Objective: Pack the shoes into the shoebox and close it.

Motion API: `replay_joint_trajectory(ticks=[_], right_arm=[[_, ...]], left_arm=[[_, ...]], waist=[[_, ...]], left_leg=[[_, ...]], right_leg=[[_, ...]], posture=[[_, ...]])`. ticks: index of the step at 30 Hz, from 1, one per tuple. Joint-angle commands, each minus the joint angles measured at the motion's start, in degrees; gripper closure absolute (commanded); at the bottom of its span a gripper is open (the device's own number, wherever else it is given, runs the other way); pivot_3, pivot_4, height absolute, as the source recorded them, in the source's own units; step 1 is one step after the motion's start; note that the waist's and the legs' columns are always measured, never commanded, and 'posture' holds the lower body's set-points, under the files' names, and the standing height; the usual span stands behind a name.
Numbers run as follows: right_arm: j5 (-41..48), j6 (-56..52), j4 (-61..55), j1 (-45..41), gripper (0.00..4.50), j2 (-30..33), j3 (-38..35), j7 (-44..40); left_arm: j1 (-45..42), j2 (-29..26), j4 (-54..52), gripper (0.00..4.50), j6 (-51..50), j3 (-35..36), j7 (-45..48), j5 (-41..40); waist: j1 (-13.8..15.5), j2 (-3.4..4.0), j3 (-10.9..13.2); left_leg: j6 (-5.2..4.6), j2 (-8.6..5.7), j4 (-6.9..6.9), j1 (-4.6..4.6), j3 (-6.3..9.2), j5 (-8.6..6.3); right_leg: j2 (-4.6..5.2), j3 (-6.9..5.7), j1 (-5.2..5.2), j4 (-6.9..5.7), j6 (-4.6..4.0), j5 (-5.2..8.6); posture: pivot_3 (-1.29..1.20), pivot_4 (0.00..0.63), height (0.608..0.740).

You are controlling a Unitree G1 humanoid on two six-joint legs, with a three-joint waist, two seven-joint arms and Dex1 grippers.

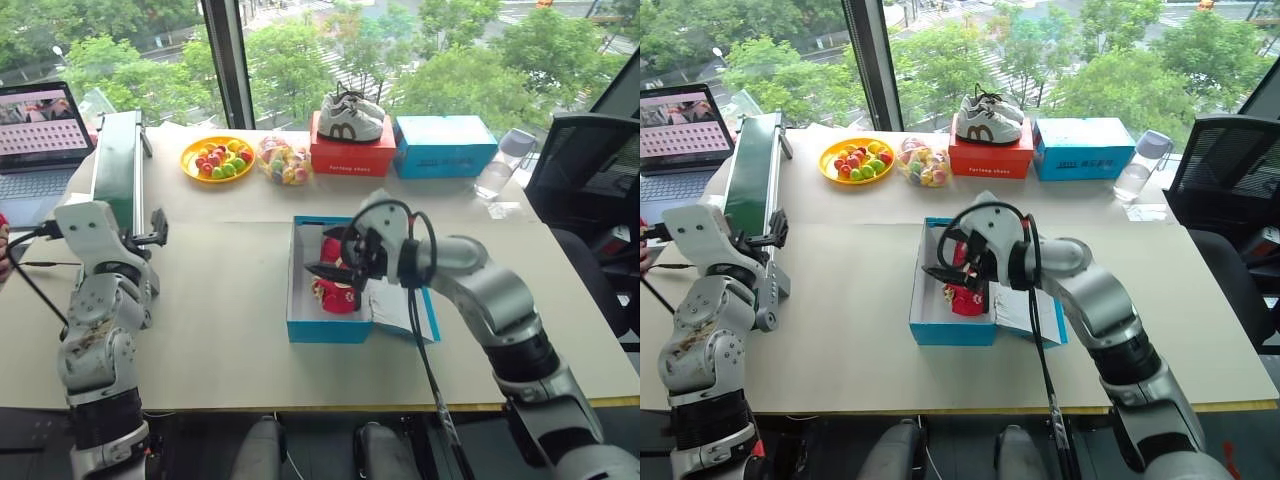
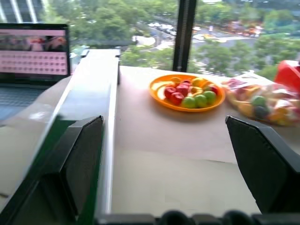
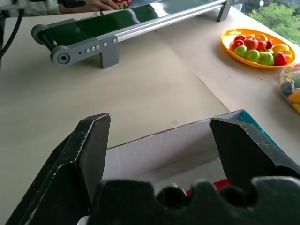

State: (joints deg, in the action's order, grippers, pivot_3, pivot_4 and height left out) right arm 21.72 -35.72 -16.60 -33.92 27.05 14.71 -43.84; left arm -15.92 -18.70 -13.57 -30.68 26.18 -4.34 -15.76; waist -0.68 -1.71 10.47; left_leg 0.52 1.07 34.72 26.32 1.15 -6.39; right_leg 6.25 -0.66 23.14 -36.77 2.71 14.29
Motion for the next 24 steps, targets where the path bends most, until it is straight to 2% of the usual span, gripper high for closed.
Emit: replay_joint_trajectory(ticks=[1, 3, 4, 6, 13, 18, 24], right_arm=[[1.94, 1.56, -3.17, 1.50, 0.48, -1.53, -3.30, 0.69], [0.50, 2.28, -3.12, 3.05, 0.48, -1.28, -2.51, 0.92], [0.29, 2.05, -2.93, 3.55, 0.23, -1.37, -2.39, 1.21], [2.21, 0.22, -3.53, 4.82, 0.23, -1.42, -2.42, 0.28], [0.70, 1.98, -4.19, 6.12, 0.23, -1.60, -1.12, -0.01], [-2.96, 5.41, -2.52, 5.11, 0.23, -3.73, -2.60, 4.95], [-3.49, 3.31, -2.10, 5.12, 0.23, -3.90, -2.04, 5.58]], left_arm=[[0.76, -0.49, 0.03, 0.00, -0.84, 0.50, -1.37, 1.49], [0.65, -0.26, 0.79, 0.00, -1.34, 1.19, -1.59, 0.62], [0.60, -0.43, 1.21, 0.00, -1.67, 1.28, -1.56, 0.44], [0.32, -0.60, 1.87, 0.00, -1.61, 1.51, -1.62, 0.39], [-1.16, -1.62, 4.83, 0.00, -1.32, 1.09, -0.42, 0.28], [-2.36, -2.14, 7.13, 0.00, -1.12, 0.31, -0.24, 0.89], [-3.60, -2.72, 8.92, 0.00, -0.55, -0.64, 0.63, 1.02]], waist=[[0.07, -0.03, 0.01], [0.24, -0.09, 0.00], [0.33, -0.11, -0.01], [0.41, -0.12, -0.01], [0.62, -0.13, -0.01], [0.70, -0.13, -0.01], [0.72, -0.14, -0.02]], left_leg=[[0.00, 0.00, 0.01, 0.00, 0.00, 0.00], [0.05, 0.00, 0.02, 0.00, 0.01, -0.02], [0.14, 0.01, 0.03, 0.00, 0.01, -0.08], [0.39, 0.01, 0.05, 0.00, 0.01, -0.23], [0.34, 0.01, 0.03, 0.00, 0.00, -0.20], [0.35, 0.01, 0.03, 0.00, -0.01, -0.20], [0.30, 0.00, 0.03, 0.00, -0.01, -0.17]], right_leg=[[0.00, -0.01, 0.00, -0.01, -0.01, 0.00], [0.00, -0.03, 0.01, -0.01, 0.00, 0.00], [0.00, -0.04, -0.01, 0.00, 0.00, 0.00], [0.00, -0.04, 0.00, 0.03, 0.00, 0.00], [0.00, -0.03, 0.01, 0.02, -0.05, -0.02], [0.00, -0.04, 0.02, 0.01, -0.04, -0.01], [0.00, -0.04, 0.00, 0.01, -0.05, -0.02]], posture=[[0.00, 0.150, 0.737], [0.00, 0.150, 0.737], [0.00, 0.150, 0.737], [0.00, 0.150, 0.737], [0.00, 0.150, 0.737], [0.00, 0.150, 0.737], [0.00, 0.150, 0.737]])
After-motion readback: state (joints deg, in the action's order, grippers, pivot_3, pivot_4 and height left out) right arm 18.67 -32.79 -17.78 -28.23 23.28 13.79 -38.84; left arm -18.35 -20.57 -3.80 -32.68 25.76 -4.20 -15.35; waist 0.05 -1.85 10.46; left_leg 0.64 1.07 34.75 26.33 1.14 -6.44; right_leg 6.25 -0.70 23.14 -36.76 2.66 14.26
